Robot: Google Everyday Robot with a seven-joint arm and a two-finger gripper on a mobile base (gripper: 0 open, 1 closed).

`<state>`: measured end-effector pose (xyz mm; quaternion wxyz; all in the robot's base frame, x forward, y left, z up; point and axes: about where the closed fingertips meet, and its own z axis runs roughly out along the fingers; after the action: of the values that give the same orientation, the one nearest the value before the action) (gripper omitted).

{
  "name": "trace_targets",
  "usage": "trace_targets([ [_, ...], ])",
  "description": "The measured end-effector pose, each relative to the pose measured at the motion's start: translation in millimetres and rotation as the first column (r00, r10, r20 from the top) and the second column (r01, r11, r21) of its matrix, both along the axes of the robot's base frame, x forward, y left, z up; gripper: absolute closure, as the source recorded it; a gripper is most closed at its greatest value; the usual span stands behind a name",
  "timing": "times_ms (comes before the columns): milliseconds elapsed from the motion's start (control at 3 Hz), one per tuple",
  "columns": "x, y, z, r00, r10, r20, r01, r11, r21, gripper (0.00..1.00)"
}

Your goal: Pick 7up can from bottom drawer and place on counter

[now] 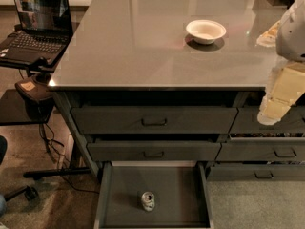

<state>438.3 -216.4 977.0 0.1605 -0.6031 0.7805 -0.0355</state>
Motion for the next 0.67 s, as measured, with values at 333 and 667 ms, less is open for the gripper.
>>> trace_targets([
  [333,0.7,1.3,-5.2,1.0000,-0.004,0.003,0.004,1.000,0.009,0.00],
  [667,2.1,10.7,-49.8,0.9990,-0.027,-0.037,0.029,0.997,0.067,0.00],
])
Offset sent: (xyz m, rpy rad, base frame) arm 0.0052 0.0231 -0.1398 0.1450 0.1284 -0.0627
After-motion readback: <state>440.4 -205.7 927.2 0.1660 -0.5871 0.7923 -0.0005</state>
